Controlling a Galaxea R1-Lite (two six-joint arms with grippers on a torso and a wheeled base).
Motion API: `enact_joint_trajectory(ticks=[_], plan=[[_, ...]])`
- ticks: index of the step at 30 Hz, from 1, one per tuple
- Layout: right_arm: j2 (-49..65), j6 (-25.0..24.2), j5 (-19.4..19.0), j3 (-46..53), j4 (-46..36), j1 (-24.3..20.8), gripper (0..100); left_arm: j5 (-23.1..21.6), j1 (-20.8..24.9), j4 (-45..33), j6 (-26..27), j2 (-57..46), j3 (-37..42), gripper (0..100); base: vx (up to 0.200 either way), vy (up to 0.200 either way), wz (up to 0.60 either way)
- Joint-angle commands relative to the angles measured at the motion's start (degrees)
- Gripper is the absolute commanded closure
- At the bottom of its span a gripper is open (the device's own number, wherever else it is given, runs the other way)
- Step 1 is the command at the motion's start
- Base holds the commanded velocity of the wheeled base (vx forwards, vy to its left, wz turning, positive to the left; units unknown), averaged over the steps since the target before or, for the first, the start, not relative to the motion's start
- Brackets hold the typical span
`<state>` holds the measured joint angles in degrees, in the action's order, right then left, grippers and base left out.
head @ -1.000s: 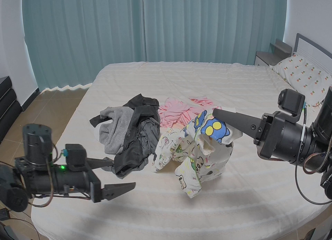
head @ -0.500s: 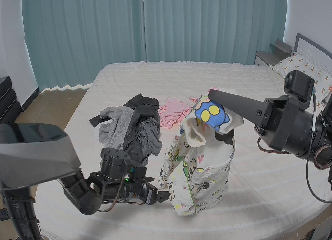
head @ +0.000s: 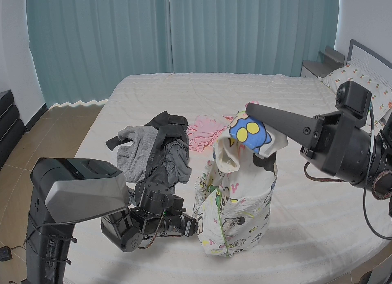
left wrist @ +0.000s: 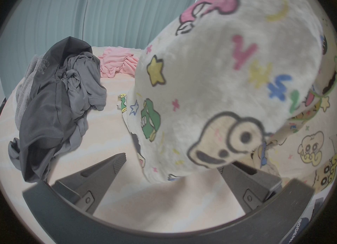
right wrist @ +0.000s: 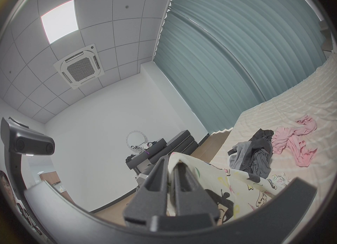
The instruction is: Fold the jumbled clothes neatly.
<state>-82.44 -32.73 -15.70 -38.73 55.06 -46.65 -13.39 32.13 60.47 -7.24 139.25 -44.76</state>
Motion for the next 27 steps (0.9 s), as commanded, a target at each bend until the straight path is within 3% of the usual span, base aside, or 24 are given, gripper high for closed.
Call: enact_joint_trajectory(ticks=[1,6,7,11,16,27], plan=[[-0.5,0.0,0.0,0.1,0.0,0.1,100,0.6,-0.7,0.2,-0.1,2.9,-3.1,0,0.000,0.000,0.00],[-1.2,-0.1,0.0,0.1,0.0,1.0,100,0.1,-0.2,0.2,-2.6,5.0,-6.1,0,0.000,0.000,0.00],[-1.2,-0.1,0.0,0.1,0.0,1.0,100,0.1,-0.2,0.2,-2.6,5.0,-6.1,100,0.000,0.000,0.00],[-1.4,-0.1,-0.1,0.1,0.0,2.6,100,0.0,-0.1,0.8,-6.1,5.0,-6.2,100,0.000,0.000,0.00],[-1.3,-0.1,-0.2,1.1,0.0,7.2,100,0.8,-1.3,7.6,-9.5,4.4,-3.2,100,0.000,0.000,0.00],[-1.4,0.0,-0.6,4.1,0.0,18.7,100,0.6,-5.5,11.8,-9.3,-8.1,15.7,100,0.000,0.000,0.00]])
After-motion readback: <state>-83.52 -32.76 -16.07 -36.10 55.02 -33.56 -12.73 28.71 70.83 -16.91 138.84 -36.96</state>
